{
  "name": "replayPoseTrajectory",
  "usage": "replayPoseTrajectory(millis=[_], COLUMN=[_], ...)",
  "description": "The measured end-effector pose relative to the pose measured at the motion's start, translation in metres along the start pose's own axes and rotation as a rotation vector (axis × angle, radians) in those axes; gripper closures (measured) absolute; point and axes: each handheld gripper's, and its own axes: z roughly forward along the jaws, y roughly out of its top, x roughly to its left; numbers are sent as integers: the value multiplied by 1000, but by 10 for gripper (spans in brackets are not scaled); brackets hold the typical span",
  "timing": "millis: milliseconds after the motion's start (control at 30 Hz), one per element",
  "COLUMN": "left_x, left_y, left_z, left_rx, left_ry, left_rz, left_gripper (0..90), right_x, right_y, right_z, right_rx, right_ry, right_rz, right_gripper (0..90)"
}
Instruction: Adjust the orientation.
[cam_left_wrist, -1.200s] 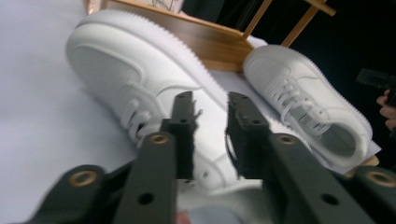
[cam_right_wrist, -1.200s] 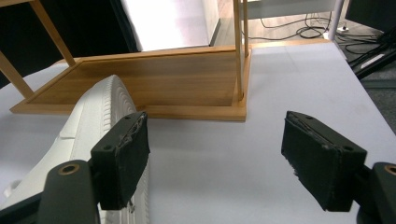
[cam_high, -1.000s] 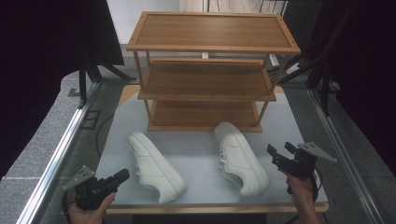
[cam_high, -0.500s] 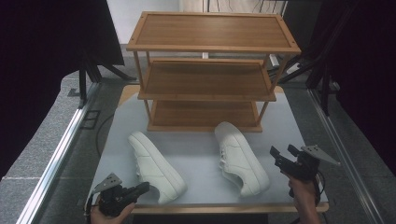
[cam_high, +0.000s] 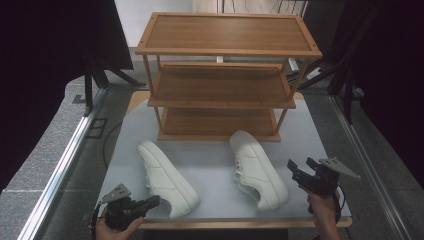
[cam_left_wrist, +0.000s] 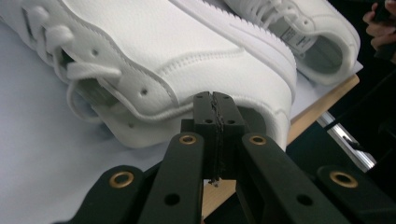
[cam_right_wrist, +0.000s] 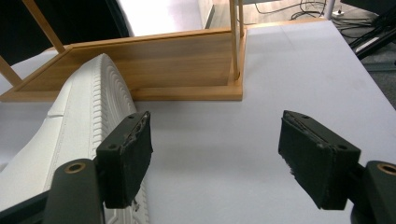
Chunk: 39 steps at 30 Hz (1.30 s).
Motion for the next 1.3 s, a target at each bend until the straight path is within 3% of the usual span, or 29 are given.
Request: replayPoseTrajectory(millis=[167, 300, 467, 733, 1300], left_x=[-5, -4, -5, -11, -18], left_y=[-1, -3, -2, 4, 29], left_z=[5, 13, 18, 22, 35], left_rx=[39, 63, 38, 32, 12], left_ry=[-16, -7, 9, 26, 4], left_rz=[25, 17, 10, 35, 61], left_gripper=[896, 886, 877, 885, 885], right_x=[-1, 0, 0, 3, -9], right_y=[-1, -2, -2, -3, 5], right_z=[0, 1, 1, 1, -8], right_rx=[5, 7, 7, 12, -34], right_ry=[-1, -2, -4, 0, -30], right_rz=[-1, -5, -5, -3, 55], right_gripper=[262, 262, 262, 264, 268])
